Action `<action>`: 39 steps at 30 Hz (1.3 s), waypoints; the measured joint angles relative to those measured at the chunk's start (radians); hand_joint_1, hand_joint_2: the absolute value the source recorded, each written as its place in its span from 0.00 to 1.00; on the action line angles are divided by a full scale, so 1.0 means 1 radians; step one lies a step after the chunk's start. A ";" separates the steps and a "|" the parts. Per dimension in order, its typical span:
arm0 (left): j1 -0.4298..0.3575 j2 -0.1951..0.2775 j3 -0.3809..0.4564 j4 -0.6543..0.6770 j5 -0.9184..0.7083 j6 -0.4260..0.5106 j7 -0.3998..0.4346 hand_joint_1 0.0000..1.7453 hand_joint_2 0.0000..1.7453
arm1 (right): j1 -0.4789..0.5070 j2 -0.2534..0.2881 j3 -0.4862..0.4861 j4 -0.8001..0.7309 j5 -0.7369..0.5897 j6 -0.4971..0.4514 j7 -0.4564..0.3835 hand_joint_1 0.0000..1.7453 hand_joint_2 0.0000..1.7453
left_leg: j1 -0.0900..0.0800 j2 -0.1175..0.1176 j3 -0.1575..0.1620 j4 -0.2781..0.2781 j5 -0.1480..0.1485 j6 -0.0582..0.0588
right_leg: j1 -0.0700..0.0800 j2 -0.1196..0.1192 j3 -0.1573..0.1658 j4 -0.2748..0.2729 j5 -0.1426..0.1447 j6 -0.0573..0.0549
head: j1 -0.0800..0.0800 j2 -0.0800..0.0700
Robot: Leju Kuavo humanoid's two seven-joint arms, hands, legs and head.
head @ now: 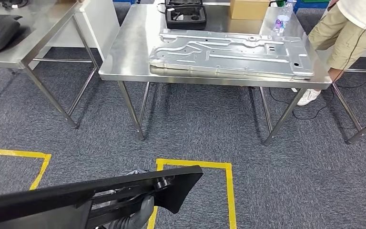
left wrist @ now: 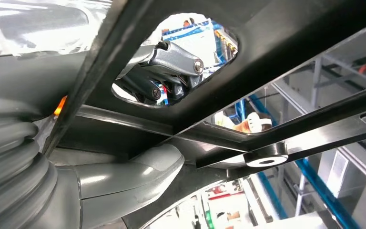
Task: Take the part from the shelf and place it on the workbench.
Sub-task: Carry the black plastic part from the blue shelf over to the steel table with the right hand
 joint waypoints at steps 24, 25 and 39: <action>0.002 0.001 0.008 0.000 0.007 -0.013 0.020 1.00 1.00 | 0.002 0.006 0.000 0.000 0.008 0.000 -0.007 0.00 0.00 | -0.006 -0.015 0.039 -0.090 0.063 0.046 | 0.000 0.012 -0.099 0.192 -0.058 0.034 | 0.006 0.000; 0.002 0.000 0.008 0.000 0.007 -0.013 0.020 1.00 1.00 | 0.001 0.006 0.000 0.000 0.009 0.000 -0.007 0.00 0.00 | -0.007 -0.015 0.041 -0.090 0.060 0.043 | 0.002 0.009 -0.061 0.114 -0.027 0.032 | 0.006 0.000; 0.002 0.001 0.011 0.000 0.006 -0.013 0.022 1.00 1.00 | 0.001 0.006 0.000 0.000 0.011 0.000 -0.009 0.00 0.00 | 0.005 -0.018 -0.081 0.143 -0.023 -0.008 | 0.006 0.012 -0.008 0.003 0.003 -0.011 | -0.001 0.000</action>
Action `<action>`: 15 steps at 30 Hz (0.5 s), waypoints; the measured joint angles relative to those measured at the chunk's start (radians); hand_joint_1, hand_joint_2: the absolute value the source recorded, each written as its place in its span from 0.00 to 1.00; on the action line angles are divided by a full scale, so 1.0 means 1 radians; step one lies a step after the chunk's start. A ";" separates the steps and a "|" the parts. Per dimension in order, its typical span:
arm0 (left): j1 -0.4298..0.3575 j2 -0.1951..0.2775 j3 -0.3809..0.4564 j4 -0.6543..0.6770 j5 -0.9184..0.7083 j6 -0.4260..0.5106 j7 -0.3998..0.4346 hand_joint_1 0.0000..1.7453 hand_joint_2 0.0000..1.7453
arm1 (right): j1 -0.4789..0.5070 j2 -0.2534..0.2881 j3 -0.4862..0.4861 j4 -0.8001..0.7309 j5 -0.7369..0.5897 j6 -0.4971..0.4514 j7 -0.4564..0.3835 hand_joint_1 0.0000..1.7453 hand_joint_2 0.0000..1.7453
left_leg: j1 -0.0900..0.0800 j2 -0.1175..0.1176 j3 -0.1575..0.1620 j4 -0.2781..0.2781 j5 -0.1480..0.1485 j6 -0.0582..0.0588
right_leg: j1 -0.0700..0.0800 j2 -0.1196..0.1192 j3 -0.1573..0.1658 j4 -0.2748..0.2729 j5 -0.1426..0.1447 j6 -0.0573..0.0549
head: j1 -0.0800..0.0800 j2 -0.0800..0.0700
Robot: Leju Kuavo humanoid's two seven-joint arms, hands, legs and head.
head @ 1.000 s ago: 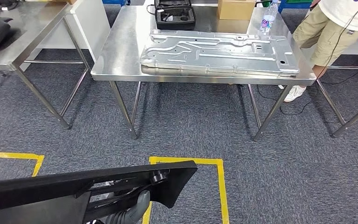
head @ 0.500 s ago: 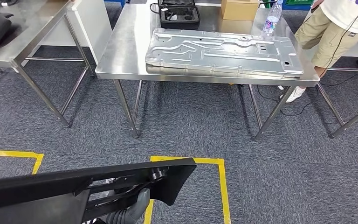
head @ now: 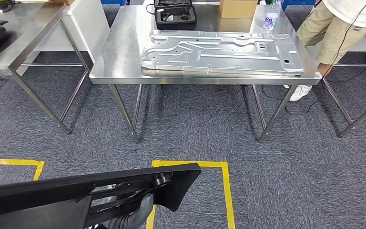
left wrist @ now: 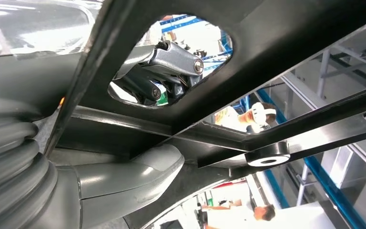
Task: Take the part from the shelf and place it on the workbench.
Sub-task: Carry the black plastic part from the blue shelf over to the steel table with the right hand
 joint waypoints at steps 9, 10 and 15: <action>-0.002 0.000 0.004 -0.002 -0.006 -0.003 0.008 1.00 1.00 | 0.000 0.002 0.000 0.000 -0.013 0.000 0.013 0.00 0.00 | -0.004 0.001 0.110 -0.235 0.096 0.048 | 0.000 0.002 -0.014 0.049 -0.039 0.039 | 0.002 0.000; -0.002 0.000 0.004 -0.002 -0.007 -0.004 0.009 1.00 1.00 | 0.000 0.002 0.000 0.000 -0.014 0.000 0.015 0.00 0.00 | -0.003 0.005 0.111 -0.236 0.096 0.052 | -0.001 0.001 -0.044 0.111 -0.070 0.043 | 0.003 0.000; -0.002 0.000 0.004 -0.002 -0.008 -0.006 0.012 1.00 1.00 | 0.005 0.004 0.000 0.000 -0.021 0.000 0.015 0.00 0.00 | -0.005 0.025 0.116 -0.235 0.091 0.056 | -0.003 -0.005 -0.132 0.263 -0.094 0.048 | 0.005 0.000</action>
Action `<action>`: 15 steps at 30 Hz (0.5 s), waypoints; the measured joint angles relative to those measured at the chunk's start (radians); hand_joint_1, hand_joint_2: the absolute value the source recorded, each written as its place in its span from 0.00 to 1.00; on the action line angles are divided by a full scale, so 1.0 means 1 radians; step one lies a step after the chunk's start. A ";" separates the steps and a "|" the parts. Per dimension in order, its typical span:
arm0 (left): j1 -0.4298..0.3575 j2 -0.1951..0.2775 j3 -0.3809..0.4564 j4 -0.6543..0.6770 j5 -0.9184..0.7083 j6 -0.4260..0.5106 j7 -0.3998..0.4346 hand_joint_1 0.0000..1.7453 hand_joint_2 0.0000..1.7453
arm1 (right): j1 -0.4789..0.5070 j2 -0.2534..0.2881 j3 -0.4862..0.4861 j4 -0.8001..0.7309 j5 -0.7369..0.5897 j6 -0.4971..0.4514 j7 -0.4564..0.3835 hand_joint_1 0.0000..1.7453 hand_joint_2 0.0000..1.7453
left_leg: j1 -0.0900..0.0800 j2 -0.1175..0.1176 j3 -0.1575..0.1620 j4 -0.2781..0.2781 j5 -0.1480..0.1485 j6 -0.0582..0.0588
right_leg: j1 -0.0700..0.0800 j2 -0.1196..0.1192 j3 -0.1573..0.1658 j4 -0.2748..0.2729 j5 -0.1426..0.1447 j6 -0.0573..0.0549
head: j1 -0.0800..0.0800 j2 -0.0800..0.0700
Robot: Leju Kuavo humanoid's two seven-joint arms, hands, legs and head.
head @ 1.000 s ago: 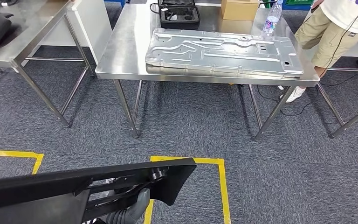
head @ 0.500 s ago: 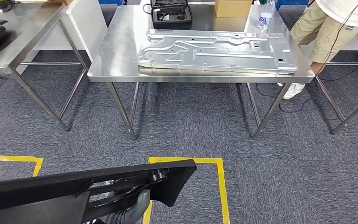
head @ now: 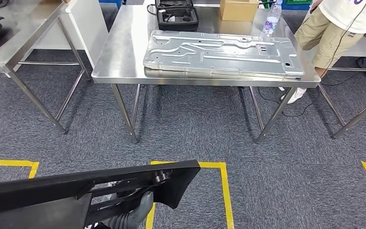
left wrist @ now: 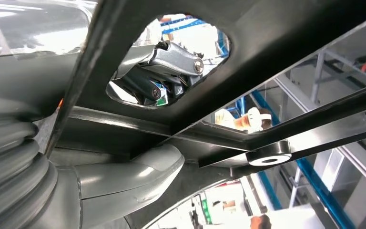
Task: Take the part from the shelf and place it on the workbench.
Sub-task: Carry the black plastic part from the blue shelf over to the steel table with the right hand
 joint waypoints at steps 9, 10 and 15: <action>-0.002 0.000 0.000 -0.001 -0.002 -0.002 0.001 1.00 1.00 | -0.005 0.003 0.000 0.000 0.009 0.000 -0.005 0.00 0.00 | -0.003 0.012 -0.005 0.047 -0.051 -0.044 | 0.008 -0.035 0.124 -0.265 0.103 -0.042 | -0.004 0.000; -0.001 0.000 0.001 -0.001 -0.002 -0.002 0.001 1.00 1.00 | -0.006 0.003 0.000 0.000 0.009 0.000 -0.005 0.00 0.00 | 0.000 -0.001 -0.032 0.105 -0.081 -0.049 | 0.007 -0.031 0.124 -0.266 0.104 -0.046 | -0.005 0.000; 0.003 0.001 0.001 -0.002 -0.002 -0.002 0.001 1.00 1.00 | -0.008 0.003 0.000 0.000 0.015 0.000 -0.005 0.00 0.00 | 0.002 -0.018 -0.137 0.291 -0.129 -0.058 | 0.009 -0.007 0.127 -0.265 0.101 -0.051 | -0.008 0.000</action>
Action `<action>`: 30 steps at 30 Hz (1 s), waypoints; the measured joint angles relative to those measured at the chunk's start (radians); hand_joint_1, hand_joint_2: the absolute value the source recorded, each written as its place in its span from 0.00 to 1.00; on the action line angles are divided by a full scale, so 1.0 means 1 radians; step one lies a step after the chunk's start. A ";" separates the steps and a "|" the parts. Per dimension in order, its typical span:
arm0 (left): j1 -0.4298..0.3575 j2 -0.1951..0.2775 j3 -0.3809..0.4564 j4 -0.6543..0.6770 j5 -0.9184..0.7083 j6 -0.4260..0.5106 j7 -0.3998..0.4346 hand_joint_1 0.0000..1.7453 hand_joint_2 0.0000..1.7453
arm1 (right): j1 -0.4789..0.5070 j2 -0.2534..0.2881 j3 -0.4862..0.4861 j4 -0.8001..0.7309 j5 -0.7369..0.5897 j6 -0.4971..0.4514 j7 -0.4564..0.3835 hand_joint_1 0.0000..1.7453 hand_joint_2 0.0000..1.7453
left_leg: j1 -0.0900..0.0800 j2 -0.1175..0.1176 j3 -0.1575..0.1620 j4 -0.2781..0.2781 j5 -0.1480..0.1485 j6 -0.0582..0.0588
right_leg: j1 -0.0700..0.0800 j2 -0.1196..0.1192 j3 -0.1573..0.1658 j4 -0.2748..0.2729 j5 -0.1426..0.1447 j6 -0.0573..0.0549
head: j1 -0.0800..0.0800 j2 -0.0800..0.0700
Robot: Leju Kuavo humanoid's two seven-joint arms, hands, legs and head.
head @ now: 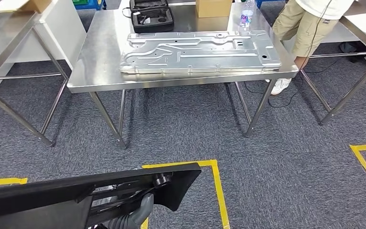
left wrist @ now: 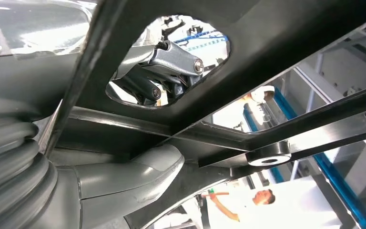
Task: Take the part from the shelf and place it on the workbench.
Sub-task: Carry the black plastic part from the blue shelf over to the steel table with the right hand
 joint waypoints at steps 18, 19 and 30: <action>-0.002 0.000 0.000 -0.005 0.002 0.000 -0.001 1.00 1.00 | 0.005 0.001 0.000 0.000 0.005 0.001 -0.003 0.00 0.00 | -0.004 -0.002 0.143 -0.293 0.126 0.055 | -0.008 0.008 -0.063 0.134 -0.041 0.046 | 0.006 0.000; -0.002 0.000 0.000 -0.005 0.002 0.000 -0.001 1.00 1.00 | 0.004 0.001 0.000 0.000 0.005 0.001 -0.003 0.00 0.00 | -0.005 -0.003 0.146 -0.293 0.122 0.051 | -0.006 0.006 -0.029 0.063 -0.014 0.043 | 0.006 0.000; -0.001 0.000 0.000 -0.005 0.004 0.000 0.002 1.00 1.00 | 0.004 -0.001 0.000 0.000 0.006 0.000 -0.005 0.00 0.00 | 0.000 -0.003 -0.039 0.060 -0.024 0.005 | 0.001 0.007 0.021 -0.003 -0.021 -0.004 | -0.001 0.000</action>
